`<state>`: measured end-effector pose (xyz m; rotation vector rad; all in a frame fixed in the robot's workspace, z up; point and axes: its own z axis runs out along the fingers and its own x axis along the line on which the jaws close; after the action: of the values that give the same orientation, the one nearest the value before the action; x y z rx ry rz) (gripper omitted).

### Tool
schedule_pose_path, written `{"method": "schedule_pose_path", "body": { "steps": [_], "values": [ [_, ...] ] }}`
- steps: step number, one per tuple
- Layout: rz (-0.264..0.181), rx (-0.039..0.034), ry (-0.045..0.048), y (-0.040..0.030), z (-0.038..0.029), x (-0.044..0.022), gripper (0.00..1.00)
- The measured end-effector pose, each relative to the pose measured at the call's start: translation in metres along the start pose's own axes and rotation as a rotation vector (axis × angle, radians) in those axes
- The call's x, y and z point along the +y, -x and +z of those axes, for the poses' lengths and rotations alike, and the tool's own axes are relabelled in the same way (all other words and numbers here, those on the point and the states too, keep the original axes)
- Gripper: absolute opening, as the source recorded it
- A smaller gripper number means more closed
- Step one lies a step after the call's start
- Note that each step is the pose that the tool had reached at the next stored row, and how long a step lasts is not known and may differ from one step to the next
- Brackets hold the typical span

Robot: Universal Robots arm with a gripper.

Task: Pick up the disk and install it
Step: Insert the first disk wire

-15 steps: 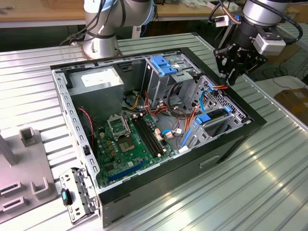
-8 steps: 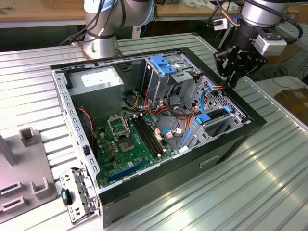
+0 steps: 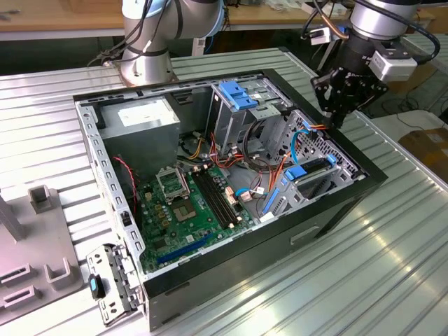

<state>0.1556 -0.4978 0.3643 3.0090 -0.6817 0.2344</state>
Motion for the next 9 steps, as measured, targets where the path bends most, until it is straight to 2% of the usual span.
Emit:
{"method": "schedule_pose_path", "body": {
  "steps": [1, 6, 9],
  "values": [
    [0.000, 0.0003, 0.0001, 0.0000, 0.0000, 0.0000, 0.17],
    [0.000, 0.0001, 0.0006, -0.0002, -0.0007, 0.0000, 0.17],
    [-0.001, -0.0026, 0.0034, -0.0010, -0.0058, 0.0000, 0.17]
  ]
}}
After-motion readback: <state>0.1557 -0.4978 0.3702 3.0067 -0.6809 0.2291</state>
